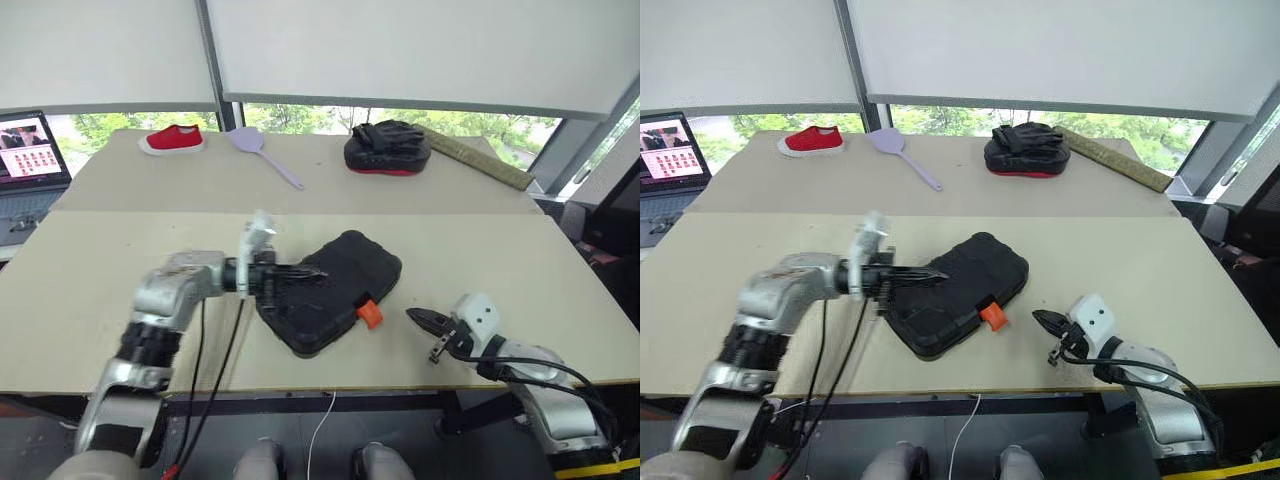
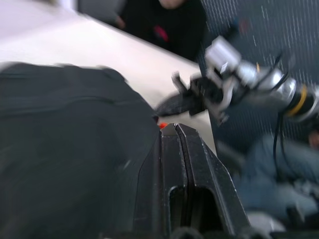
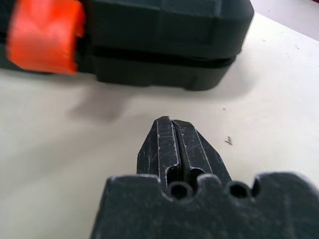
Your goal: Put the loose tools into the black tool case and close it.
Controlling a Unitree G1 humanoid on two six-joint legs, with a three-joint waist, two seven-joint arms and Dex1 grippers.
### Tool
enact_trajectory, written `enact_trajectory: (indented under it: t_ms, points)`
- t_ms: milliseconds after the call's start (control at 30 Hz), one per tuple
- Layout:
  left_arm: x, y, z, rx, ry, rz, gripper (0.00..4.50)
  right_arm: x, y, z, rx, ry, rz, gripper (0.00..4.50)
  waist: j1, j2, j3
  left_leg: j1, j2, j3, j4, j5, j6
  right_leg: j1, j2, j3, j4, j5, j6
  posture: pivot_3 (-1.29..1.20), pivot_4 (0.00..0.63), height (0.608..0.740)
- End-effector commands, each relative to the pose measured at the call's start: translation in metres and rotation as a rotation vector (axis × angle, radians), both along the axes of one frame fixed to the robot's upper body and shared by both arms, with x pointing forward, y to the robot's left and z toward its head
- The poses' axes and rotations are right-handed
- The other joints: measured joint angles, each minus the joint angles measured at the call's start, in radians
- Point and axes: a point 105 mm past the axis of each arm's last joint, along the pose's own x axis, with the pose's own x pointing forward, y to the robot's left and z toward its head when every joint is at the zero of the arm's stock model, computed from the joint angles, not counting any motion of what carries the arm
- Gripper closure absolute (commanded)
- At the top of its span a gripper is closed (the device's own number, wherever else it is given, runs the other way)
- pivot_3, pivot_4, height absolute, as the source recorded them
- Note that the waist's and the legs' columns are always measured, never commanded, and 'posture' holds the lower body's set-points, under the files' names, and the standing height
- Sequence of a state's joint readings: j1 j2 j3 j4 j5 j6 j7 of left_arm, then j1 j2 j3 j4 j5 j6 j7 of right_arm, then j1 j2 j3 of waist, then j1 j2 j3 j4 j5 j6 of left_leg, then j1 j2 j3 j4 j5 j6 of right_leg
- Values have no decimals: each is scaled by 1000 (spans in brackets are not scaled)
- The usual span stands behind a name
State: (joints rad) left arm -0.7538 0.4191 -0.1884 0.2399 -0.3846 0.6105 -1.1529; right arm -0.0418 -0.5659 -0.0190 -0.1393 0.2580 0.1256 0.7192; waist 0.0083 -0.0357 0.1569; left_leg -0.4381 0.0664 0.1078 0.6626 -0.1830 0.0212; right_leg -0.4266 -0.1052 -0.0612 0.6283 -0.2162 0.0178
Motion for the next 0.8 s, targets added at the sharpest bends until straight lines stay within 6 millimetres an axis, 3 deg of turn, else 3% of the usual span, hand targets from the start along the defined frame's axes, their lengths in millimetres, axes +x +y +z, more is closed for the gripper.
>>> enact_trajectory:
  t_ms: [33, 133, 233, 533, 800]
  points:
    - [17, 0, -24, 151, -96, 86, 4445, -5, 10, 15, 32, -38, 29, 4500, -5, 0, 0, 0, 0, 0, 0, 0, 0, 0, 1, 1, 0, 0, 0, 0, 150, 740]
    - [7, 9, -64, 252, -60, 64, 4445, -7, 23, 22, 78, -54, 43, 4500, -7, 3, -2, 4, 1, 0, -1, 0, 0, 2, 1, 1, 0, 0, -1, 0, 150, 740]
    - [-9, 13, -81, 237, 23, 37, 4445, -9, 36, 15, 76, -19, 82, 4500, -7, 9, -8, 11, 1, 0, -2, -1, 0, 6, 1, 4, 1, -3, -5, 0, 150, 740]
    - [-8, 12, -79, 211, 24, 47, 4445, -4, 55, -13, 13, 70, 127, 4500, -6, 13, -22, 17, 0, -1, -3, -3, -3, 7, 1, 11, 1, -5, -7, 0, 150, 740]
    - [-6, 14, -79, 213, 23, 52, 4445, 5, 61, -15, 39, 74, 109, 4500, -4, 12, -22, 16, 0, -1, -3, -3, -3, 6, 1, 12, 1, -5, -7, 0, 150, 740]
